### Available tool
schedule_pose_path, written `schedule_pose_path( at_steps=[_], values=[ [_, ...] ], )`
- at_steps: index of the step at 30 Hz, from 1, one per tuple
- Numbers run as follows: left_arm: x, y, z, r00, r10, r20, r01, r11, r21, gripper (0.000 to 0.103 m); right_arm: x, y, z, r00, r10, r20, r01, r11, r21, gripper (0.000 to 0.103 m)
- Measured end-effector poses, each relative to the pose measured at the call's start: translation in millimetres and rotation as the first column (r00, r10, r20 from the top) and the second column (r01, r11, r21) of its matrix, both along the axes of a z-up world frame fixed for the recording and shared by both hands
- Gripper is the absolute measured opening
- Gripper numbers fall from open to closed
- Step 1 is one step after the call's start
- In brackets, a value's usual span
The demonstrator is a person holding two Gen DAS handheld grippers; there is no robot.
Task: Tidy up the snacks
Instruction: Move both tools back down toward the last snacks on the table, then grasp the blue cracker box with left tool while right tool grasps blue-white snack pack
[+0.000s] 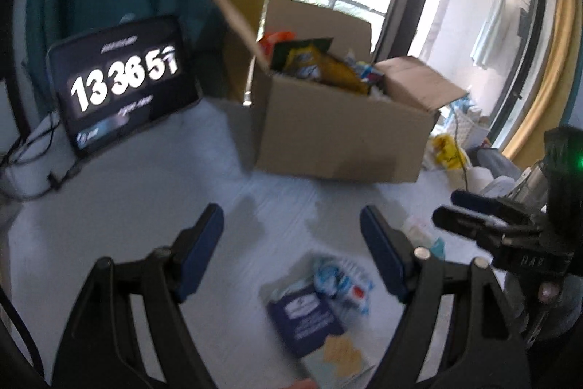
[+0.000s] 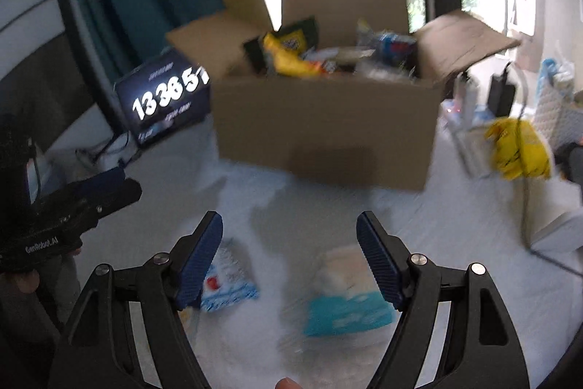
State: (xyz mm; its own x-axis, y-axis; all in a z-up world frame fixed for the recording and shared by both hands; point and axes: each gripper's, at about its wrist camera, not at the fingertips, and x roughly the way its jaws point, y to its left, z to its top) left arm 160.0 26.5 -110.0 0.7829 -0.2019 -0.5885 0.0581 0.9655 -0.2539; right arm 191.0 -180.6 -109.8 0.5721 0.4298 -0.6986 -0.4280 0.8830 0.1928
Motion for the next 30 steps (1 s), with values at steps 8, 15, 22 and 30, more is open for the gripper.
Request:
schedule_pose_path(
  at_steps=[8,15,22,30],
  values=[
    [-11,21,-25,0.998,0.041,-0.053,-0.042,0.999,-0.005,0.079,-4,39,-41,0.992,0.078,-0.097,-0.08,0.997,-0.021,0.066],
    [-15,20,-37,0.993,0.064,-0.096,-0.062,0.998,0.016,0.079,-3,69,-70,0.981,0.135,-0.139,-0.147,0.986,-0.078,0.065],
    [-16,6,-41,0.987,0.058,-0.147,-0.053,0.998,0.041,0.079,-1,56,-71,0.986,0.121,-0.115,-0.13,0.989,-0.072,0.043],
    [-10,-36,-59,0.974,-0.021,-0.226,0.037,0.997,0.068,0.079,-2,14,-43,0.997,0.061,-0.047,-0.062,0.998,-0.02,0.043]
  ],
)
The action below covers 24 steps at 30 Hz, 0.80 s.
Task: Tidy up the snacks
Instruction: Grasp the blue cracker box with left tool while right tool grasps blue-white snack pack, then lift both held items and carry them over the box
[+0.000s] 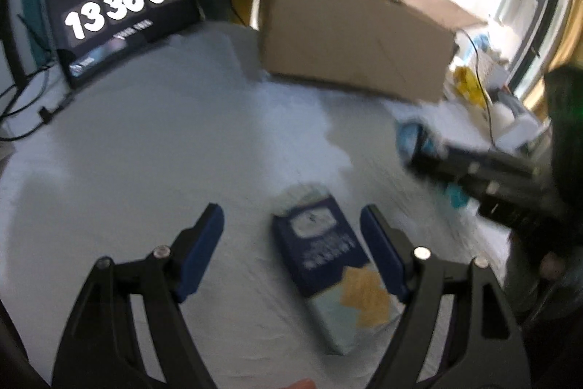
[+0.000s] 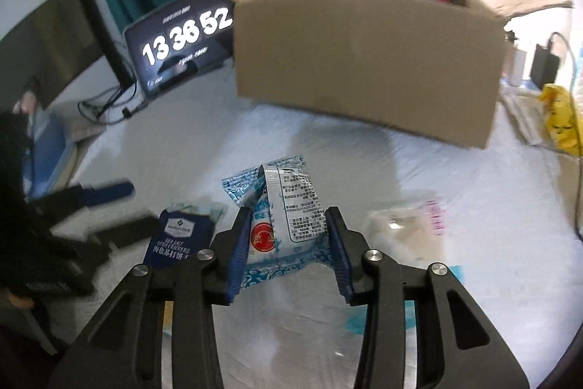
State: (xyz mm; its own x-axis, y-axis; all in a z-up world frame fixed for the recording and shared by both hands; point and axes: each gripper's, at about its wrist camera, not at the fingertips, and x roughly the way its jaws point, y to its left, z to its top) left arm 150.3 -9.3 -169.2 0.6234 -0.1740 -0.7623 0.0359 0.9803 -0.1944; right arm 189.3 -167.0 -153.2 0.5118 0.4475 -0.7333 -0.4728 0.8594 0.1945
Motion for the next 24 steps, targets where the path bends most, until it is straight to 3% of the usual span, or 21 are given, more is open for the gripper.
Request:
schedule_pose_path(
  at_steps=[5,9,12,14,18,24],
  values=[
    [3,-25,-20,0.996,-0.051,-0.078,0.052,0.999,0.012,0.079,-1,-21,8,0.999,-0.025,0.021,0.025,0.999,0.022,0.043],
    [-1,-43,-25,0.996,-0.063,-0.059,0.07,0.989,0.13,0.079,0,-34,11,0.999,-0.046,0.029,0.045,0.998,0.039,0.043],
    [0,-47,-27,0.996,-0.082,-0.04,0.088,0.982,0.165,0.078,1,-40,17,0.997,-0.059,0.044,0.057,0.997,0.044,0.043],
    [1,-46,-27,0.995,-0.091,-0.027,0.094,0.98,0.174,0.068,2,-44,21,0.996,-0.068,0.052,0.065,0.997,0.052,0.043],
    [7,-32,-24,0.997,-0.075,-0.023,0.077,0.989,0.123,0.061,5,-50,32,0.994,-0.083,0.074,0.078,0.995,0.057,0.043],
    [10,-22,-3,0.997,-0.072,0.031,0.068,0.992,0.107,0.056,7,-56,47,0.989,-0.103,0.104,0.098,0.993,0.059,0.043]
  ],
)
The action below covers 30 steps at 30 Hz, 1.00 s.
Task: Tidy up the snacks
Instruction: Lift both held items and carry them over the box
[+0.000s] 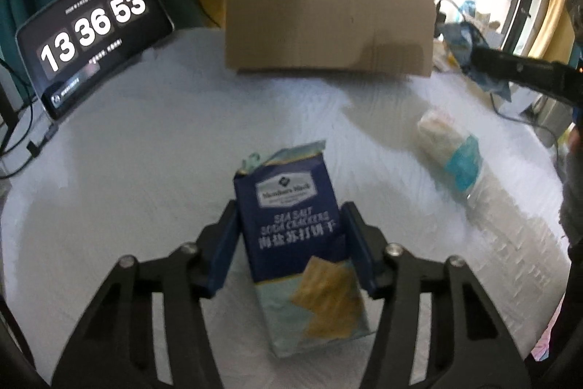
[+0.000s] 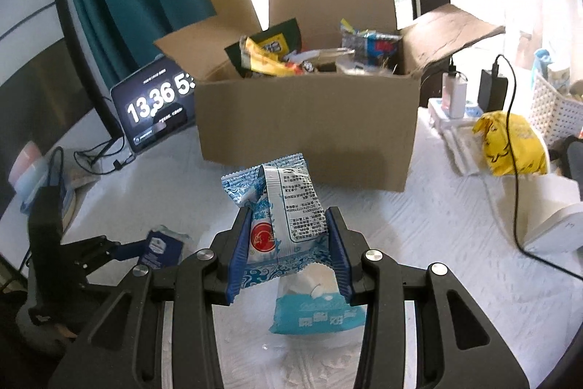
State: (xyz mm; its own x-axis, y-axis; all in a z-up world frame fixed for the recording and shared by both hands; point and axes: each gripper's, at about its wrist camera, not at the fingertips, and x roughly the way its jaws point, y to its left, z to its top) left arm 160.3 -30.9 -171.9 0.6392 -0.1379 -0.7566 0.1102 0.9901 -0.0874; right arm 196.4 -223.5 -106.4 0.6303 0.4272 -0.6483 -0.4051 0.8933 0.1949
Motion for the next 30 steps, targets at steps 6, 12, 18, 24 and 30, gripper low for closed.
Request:
schedule_pose_path(
  at_steps=[6,12,18,24,30],
  values=[
    [1,6,28,0.997,-0.004,0.072,0.005,1.0,-0.01,0.054,3,-4,12,1.0,-0.015,0.018,0.015,1.0,0.006,0.043],
    [7,14,57,0.989,-0.011,0.148,0.013,1.0,-0.015,0.052,4,-4,25,0.999,-0.01,0.042,0.009,1.0,0.023,0.043],
    [18,22,84,0.975,-0.016,0.221,0.019,1.0,-0.009,0.052,6,-7,41,0.997,-0.018,0.08,0.017,1.0,0.021,0.043],
    [33,27,114,0.949,-0.025,0.314,0.023,1.0,0.009,0.052,13,-7,53,0.993,-0.027,0.118,0.027,1.0,0.002,0.043],
    [52,32,142,0.918,-0.018,0.396,0.021,1.0,-0.003,0.052,24,-4,64,0.988,-0.02,0.152,0.022,1.0,-0.012,0.043]
  ],
)
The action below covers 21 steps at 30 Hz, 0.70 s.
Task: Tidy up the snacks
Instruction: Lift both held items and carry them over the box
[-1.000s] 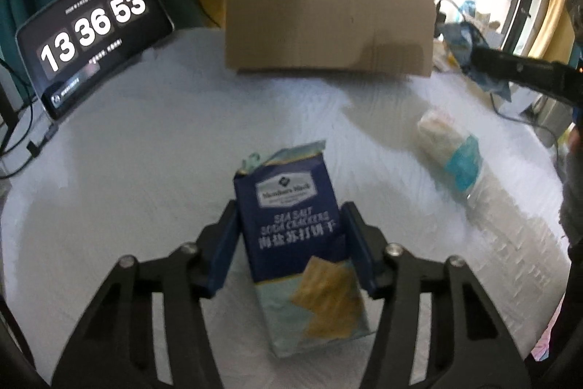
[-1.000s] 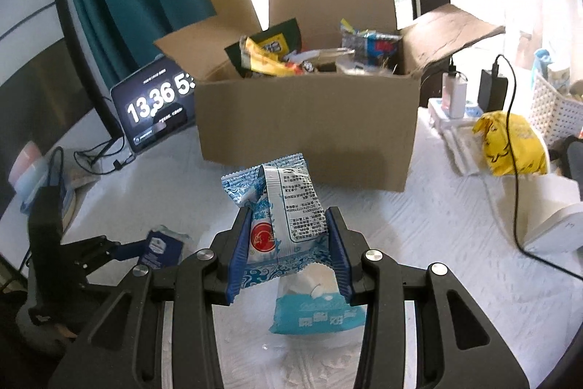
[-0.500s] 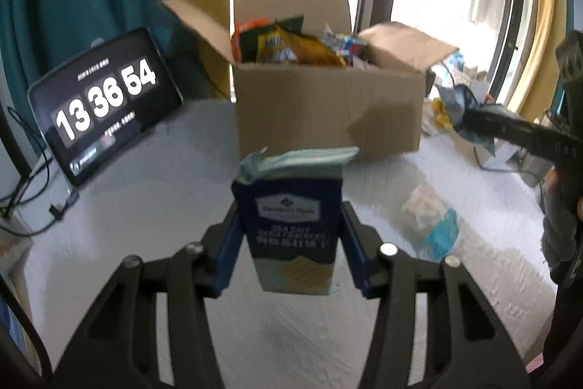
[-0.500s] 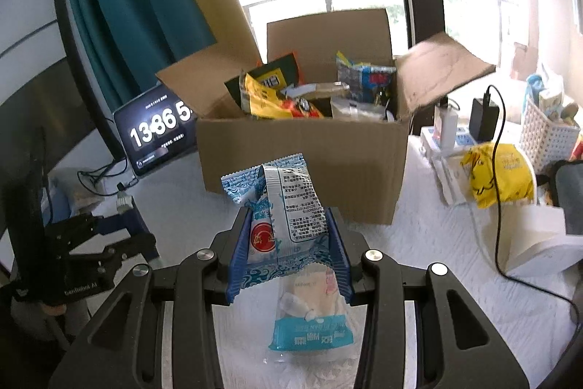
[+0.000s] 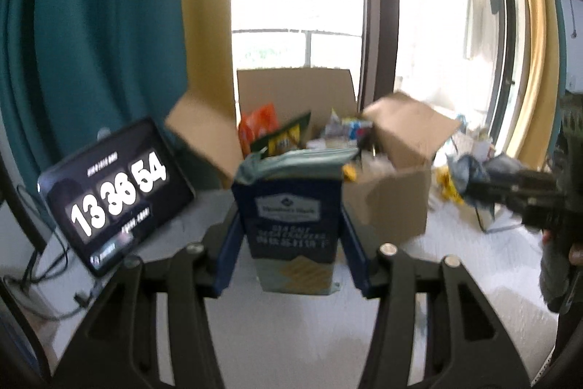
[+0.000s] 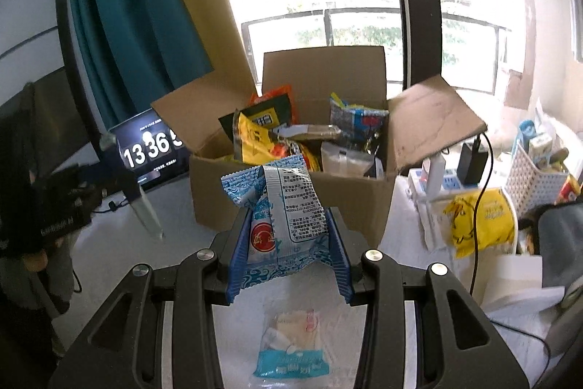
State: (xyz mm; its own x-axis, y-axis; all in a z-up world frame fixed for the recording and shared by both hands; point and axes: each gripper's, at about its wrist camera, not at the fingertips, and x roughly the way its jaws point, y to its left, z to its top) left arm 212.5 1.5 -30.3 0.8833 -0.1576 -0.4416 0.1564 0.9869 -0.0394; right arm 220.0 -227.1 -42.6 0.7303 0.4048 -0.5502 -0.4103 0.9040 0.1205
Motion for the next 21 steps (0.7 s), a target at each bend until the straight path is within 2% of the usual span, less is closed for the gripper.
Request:
schedule_pose_path(
  at_steps=[3,8,11,18,21],
  values=[
    [11,6,17,0.999,-0.011,0.042,0.014,0.998,-0.06,0.052,5,3,6,1.0,0.007,0.018,-0.007,1.0,-0.006,0.043],
    [32,9,33,0.995,0.007,0.102,-0.001,0.998,-0.057,0.052,19,8,13,0.999,0.016,0.043,-0.015,1.0,-0.014,0.043],
    [48,6,36,0.992,0.018,0.125,-0.015,0.999,-0.03,0.052,29,11,15,0.998,0.017,0.056,-0.016,1.0,-0.02,0.043],
    [96,2,20,0.998,0.008,0.068,-0.009,1.0,0.007,0.052,61,16,20,0.996,-0.009,0.089,0.012,0.999,-0.036,0.043],
    [122,1,7,1.0,0.009,0.013,-0.009,1.0,-0.004,0.052,76,17,22,0.995,-0.027,0.097,0.032,0.998,-0.053,0.043]
  ],
)
